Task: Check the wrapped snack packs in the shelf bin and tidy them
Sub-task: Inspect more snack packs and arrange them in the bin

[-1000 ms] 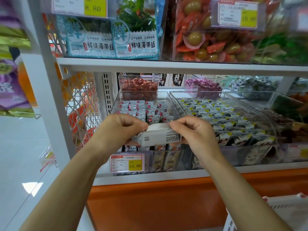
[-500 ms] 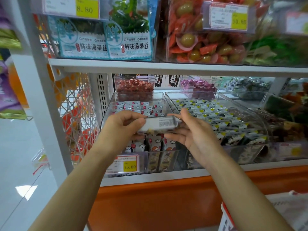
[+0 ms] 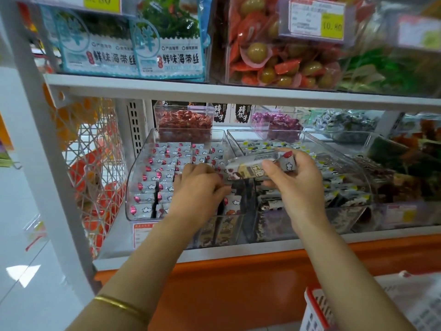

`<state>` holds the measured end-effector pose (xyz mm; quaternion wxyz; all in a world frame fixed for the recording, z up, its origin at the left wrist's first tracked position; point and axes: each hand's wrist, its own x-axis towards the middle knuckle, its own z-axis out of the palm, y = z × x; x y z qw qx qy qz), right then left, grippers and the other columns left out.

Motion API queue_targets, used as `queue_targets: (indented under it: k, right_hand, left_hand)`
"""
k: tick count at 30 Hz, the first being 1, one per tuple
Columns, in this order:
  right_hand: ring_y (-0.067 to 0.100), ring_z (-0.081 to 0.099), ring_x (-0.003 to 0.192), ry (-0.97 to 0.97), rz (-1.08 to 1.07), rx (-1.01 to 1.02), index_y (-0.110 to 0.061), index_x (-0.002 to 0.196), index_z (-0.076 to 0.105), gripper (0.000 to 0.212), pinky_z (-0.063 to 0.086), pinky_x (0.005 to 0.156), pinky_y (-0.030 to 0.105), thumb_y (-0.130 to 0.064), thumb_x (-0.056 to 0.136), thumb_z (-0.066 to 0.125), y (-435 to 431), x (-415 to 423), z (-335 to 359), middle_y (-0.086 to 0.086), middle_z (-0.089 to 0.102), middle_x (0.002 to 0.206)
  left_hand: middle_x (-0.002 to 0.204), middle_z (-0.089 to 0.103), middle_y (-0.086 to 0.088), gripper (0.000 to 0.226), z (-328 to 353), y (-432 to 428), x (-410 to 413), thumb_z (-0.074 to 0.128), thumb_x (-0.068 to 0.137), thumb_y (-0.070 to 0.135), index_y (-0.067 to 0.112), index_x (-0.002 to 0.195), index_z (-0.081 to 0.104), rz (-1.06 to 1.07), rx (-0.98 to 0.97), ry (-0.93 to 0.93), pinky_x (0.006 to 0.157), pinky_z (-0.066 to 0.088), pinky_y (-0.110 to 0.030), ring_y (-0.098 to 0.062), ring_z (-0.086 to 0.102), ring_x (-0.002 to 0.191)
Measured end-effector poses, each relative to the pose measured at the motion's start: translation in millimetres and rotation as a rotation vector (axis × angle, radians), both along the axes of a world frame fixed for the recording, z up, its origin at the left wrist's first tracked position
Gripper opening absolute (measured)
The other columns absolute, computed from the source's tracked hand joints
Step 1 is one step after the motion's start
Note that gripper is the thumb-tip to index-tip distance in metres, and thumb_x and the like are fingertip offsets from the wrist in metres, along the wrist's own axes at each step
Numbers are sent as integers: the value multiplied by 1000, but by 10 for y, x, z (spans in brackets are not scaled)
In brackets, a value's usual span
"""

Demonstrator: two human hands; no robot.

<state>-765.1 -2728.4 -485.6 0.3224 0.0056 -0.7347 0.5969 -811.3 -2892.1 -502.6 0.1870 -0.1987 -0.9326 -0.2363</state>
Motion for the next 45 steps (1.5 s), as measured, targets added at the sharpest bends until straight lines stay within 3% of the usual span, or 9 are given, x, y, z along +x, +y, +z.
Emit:
queue_targets:
  k: [7, 12, 15, 22, 28, 31, 36, 42, 45]
  right_hand:
    - [23, 61, 98, -28, -10, 169, -13, 111, 58, 32, 50, 88, 45, -28, 84, 67, -20, 18, 46, 4, 63, 102]
    - [6, 55, 89, 55, -45, 455, -20, 111, 58, 29, 39, 77, 4, -23, 83, 68, -54, 2, 124, -11, 57, 96]
    - [1, 44, 90, 41, -32, 658, -17, 111, 60, 30, 33, 77, 0, -20, 82, 68, -101, -75, 162, -12, 47, 97]
    - [19, 39, 118, -188, 21, 1052, -22, 121, 59, 48, 31, 94, 34, -39, 78, 71, -202, -234, 151, 1, 56, 122]
    - [19, 20, 137, -246, 119, 1420, -26, 100, 71, 28, 9, 113, 46, -35, 92, 46, -171, -240, 86, -8, 57, 124]
    - [17, 27, 133, -272, 145, 1421, -21, 97, 72, 31, 17, 110, 44, -31, 91, 43, -142, -287, 160, -7, 57, 124]
    - [9, 40, 101, -137, 69, 1080, -22, 99, 72, 25, 34, 87, 30, -11, 88, 52, -173, -433, 307, -7, 65, 102]
    - [21, 38, 118, -268, -18, 1354, -20, 89, 68, 8, 31, 100, 41, -25, 83, 66, -326, -606, 170, 1, 59, 109]
    - [18, 41, 112, -190, -26, 1261, -20, 83, 66, 1, 33, 95, 36, -21, 83, 65, -309, -612, 124, -4, 61, 101]
  left_hand:
    - [126, 47, 5, 25, 8, -3, -71, 65, 77, 50, 32, 94, 66, 27, -63, -97, 96, 26, -40, -22, 29, 121]
    - [135, 41, 3, 35, 27, -75, -102, 63, 79, 50, 31, 108, 62, 13, -103, -147, 99, 23, -40, -23, 24, 125]
    - [136, 39, 3, 40, 22, -107, -110, 62, 79, 51, 32, 115, 60, 7, -106, -164, 100, 21, -40, -22, 21, 126]
    - [139, 37, 3, 46, 21, -126, -83, 58, 82, 51, 34, 124, 55, -36, -120, -165, 104, 20, -41, -23, 20, 130]
    - [134, 46, 0, 36, 76, -235, -108, 60, 87, 30, 25, 123, 57, -112, -61, -153, 104, 25, -34, -23, 30, 128]
    - [130, 49, -2, 33, 78, -272, -113, 58, 89, 24, 22, 122, 58, -104, -54, -150, 104, 30, -34, -24, 34, 125]
    - [125, 53, -4, 27, 126, -316, -117, 55, 91, 25, 22, 117, 62, -76, -6, -132, 101, 35, -38, -26, 39, 120]
    - [124, 55, -4, 27, 146, -357, -126, 56, 90, 22, 22, 116, 62, -61, 5, -142, 100, 38, -41, -27, 43, 118]
    - [124, 54, -3, 26, 156, -381, -126, 56, 91, 21, 23, 116, 62, -59, 17, -147, 100, 39, -41, -26, 42, 119]
